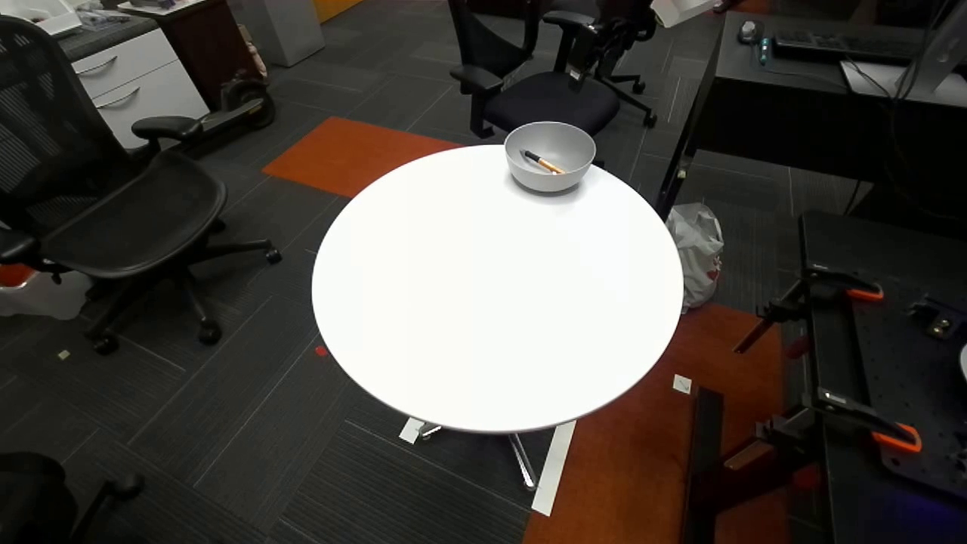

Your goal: Take the pen out of the bowl, put it on the table then put it back in the bowl

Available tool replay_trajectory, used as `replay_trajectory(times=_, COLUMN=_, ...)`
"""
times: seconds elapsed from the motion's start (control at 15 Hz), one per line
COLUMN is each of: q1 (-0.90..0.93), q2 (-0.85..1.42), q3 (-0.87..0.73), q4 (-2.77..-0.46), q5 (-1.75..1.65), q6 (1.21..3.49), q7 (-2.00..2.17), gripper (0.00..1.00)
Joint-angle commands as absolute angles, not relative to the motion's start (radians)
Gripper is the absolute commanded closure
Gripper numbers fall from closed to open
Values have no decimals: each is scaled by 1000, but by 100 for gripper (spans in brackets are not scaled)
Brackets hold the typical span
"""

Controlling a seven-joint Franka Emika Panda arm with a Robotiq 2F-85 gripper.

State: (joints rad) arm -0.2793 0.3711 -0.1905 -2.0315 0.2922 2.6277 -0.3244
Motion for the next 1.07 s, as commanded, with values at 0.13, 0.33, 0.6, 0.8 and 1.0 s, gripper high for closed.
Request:
replay_trajectory(times=0.13, q1=-298, q2=519, q3=-168, q4=-1876, q5=204, q6=2598, q7=-209, gripper=0)
replay_trajectory(times=0.33, q1=-293, q2=583, q3=-157, q4=-1816, q5=183, q6=2583, q7=-197, gripper=0)
replay_trajectory(times=0.6, q1=-282, q2=655, q3=-145, q4=-1746, q5=139, q6=2546, q7=-168, gripper=0)
replay_trajectory(times=0.8, q1=-300, q2=704, q3=-123, q4=-1687, q5=141, q6=2514, q7=-178, gripper=0)
replay_trajectory(times=1.0, q1=-310, q2=748, q3=-113, q4=-1628, q5=147, q6=2473, q7=-185, gripper=0)
